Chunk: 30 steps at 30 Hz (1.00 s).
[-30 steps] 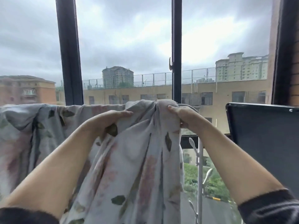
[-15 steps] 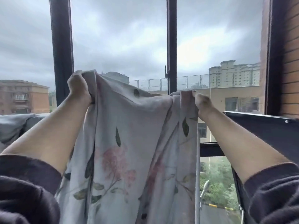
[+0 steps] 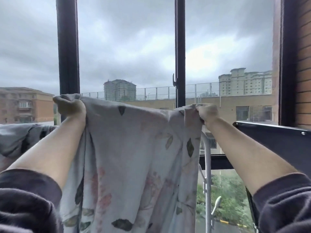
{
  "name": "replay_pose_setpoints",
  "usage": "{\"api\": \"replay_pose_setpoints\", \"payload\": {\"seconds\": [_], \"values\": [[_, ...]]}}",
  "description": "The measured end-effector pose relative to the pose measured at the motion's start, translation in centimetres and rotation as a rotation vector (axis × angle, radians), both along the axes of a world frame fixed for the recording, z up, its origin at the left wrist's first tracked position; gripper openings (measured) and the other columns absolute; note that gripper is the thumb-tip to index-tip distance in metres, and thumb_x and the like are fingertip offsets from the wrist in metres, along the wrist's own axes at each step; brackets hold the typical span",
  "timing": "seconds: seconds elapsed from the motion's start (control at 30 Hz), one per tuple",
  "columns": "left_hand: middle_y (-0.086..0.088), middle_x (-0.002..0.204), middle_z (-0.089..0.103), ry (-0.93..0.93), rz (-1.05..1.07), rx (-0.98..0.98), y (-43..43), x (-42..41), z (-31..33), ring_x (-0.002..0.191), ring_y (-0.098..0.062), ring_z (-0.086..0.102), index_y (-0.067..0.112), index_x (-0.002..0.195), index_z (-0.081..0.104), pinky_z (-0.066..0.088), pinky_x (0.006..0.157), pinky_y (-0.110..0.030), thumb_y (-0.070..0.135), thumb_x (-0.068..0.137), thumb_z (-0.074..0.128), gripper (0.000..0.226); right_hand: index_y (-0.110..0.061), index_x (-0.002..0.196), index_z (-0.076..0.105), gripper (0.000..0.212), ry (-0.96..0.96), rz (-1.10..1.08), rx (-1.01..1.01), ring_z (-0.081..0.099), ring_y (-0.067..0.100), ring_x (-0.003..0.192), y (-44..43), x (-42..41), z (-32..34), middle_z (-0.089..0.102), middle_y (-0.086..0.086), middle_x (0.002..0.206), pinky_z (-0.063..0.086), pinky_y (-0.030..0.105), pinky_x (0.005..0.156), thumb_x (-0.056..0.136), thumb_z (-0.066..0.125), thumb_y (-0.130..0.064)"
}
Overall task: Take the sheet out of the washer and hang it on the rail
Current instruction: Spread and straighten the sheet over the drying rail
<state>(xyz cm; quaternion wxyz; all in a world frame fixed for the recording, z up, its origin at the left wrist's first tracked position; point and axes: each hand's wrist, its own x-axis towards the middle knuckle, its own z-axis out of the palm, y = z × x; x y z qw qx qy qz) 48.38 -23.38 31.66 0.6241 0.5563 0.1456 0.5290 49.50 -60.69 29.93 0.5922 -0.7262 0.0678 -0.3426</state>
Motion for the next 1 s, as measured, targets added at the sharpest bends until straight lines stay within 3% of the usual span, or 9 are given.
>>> {"api": "replay_pose_setpoints", "payload": {"seconds": [0.13, 0.23, 0.37, 0.47, 0.57, 0.7, 0.77, 0.87, 1.0], "values": [[-0.017, 0.132, 0.051, 0.252, 0.052, 0.218, 1.0, 0.1, -0.9, 0.122, -0.034, 0.050, 0.015, 0.112, 0.040, 0.036, 0.100, -0.036, 0.015, 0.094, 0.052, 0.022, -0.001, 0.104, 0.069, 0.019, 0.067, 0.078, -0.098, 0.049, 0.017, 0.062, -0.1, 0.5, -1.0, 0.059, 0.006, 0.076, 0.043, 0.020, 0.049, 0.091, 0.058, -0.010], [-0.019, 0.119, 0.057, 0.177, -0.022, 0.385, -1.0, 0.2, -1.7, 0.110, -0.033, 0.053, 0.010, 0.110, 0.043, 0.039, 0.090, -0.035, 0.008, 0.090, 0.052, 0.021, -0.005, 0.087, 0.074, 0.017, 0.103, 0.037, -0.298, 0.055, 0.020, 0.071, 1.0, 0.1, -1.5, 0.065, 0.010, 0.080, 0.046, 0.029, 0.061, 0.086, 0.061, -0.017], [0.004, 0.085, 0.047, -0.016, -0.241, 0.555, -4.7, -0.6, -2.2, 0.089, -0.019, 0.046, 0.014, 0.099, 0.043, 0.034, 0.077, -0.026, 0.001, 0.086, 0.050, 0.020, -0.007, 0.059, 0.063, 0.036, 0.143, -0.005, -0.596, 0.053, 0.020, 0.068, 2.4, -0.4, -1.7, 0.062, 0.013, 0.070, 0.045, 0.030, 0.068, 0.088, 0.058, -0.028], [0.007, 0.088, 0.047, -0.047, -0.431, 0.547, -6.2, -1.2, -2.5, 0.093, -0.015, 0.048, 0.015, 0.105, 0.043, 0.038, 0.086, -0.027, -0.003, 0.087, 0.047, 0.025, -0.002, 0.084, 0.063, 0.030, 0.176, 0.026, -0.507, 0.050, 0.021, 0.076, 2.5, -0.2, -2.4, 0.056, 0.010, 0.083, 0.037, 0.028, 0.066, 0.096, 0.049, -0.025], [0.008, 0.090, 0.049, -0.046, -0.502, 0.463, -5.8, -1.1, -2.4, 0.096, -0.015, 0.049, 0.016, 0.109, 0.043, 0.038, 0.081, -0.023, 0.002, 0.090, 0.047, 0.024, -0.004, 0.099, 0.061, 0.025, 0.089, 0.055, -0.167, 0.052, 0.024, 0.091, 1.3, 0.6, -2.3, 0.057, 0.013, 0.099, 0.042, 0.030, 0.080, 0.099, 0.047, -0.025], [0.007, 0.088, 0.049, -0.069, -0.529, 0.441, -6.0, -1.1, -2.4, 0.084, -0.008, 0.049, 0.015, 0.110, 0.043, 0.037, 0.067, -0.016, 0.002, 0.090, 0.046, 0.024, -0.008, 0.084, 0.059, 0.017, 0.053, 0.105, 0.225, 0.058, 0.026, 0.090, -0.6, 0.8, -1.5, 0.062, 0.012, 0.092, 0.049, 0.038, 0.083, 0.094, 0.057, -0.021], [0.005, 0.088, 0.049, -0.060, -0.550, 0.439, -6.7, -0.9, -2.4, 0.081, -0.007, 0.049, 0.015, 0.109, 0.042, 0.038, 0.066, -0.016, 0.001, 0.090, 0.046, 0.024, -0.006, 0.081, 0.059, 0.014, 0.025, 0.065, 0.265, 0.057, 0.023, 0.085, -1.5, 0.8, -1.3, 0.061, 0.011, 0.085, 0.048, 0.035, 0.075, 0.092, 0.060, -0.015], [-0.003, 0.100, 0.053, -0.050, -0.433, 0.391, -6.6, 0.0, -2.5, 0.096, -0.019, 0.053, 0.014, 0.109, 0.042, 0.041, 0.080, -0.024, 0.006, 0.089, 0.051, 0.023, 0.002, 0.107, 0.062, 0.023, 0.044, -0.110, 0.239, 0.059, 0.023, 0.089, -3.7, 0.9, -1.8, 0.063, 0.013, 0.107, 0.046, 0.029, 0.069, 0.087, 0.061, -0.010], [-0.022, 0.125, 0.050, 0.141, -0.210, 0.483, -5.7, 1.0, -3.2, 0.117, -0.038, 0.046, 0.002, 0.123, 0.038, 0.036, 0.101, -0.043, 0.019, 0.093, 0.051, 0.037, 0.008, 0.127, 0.049, 0.038, 0.188, -0.334, 0.061, 0.057, 0.032, 0.111, -7.2, -0.1, -3.6, 0.055, 0.021, 0.129, 0.045, 0.030, 0.080, 0.090, 0.051, -0.003]]}}
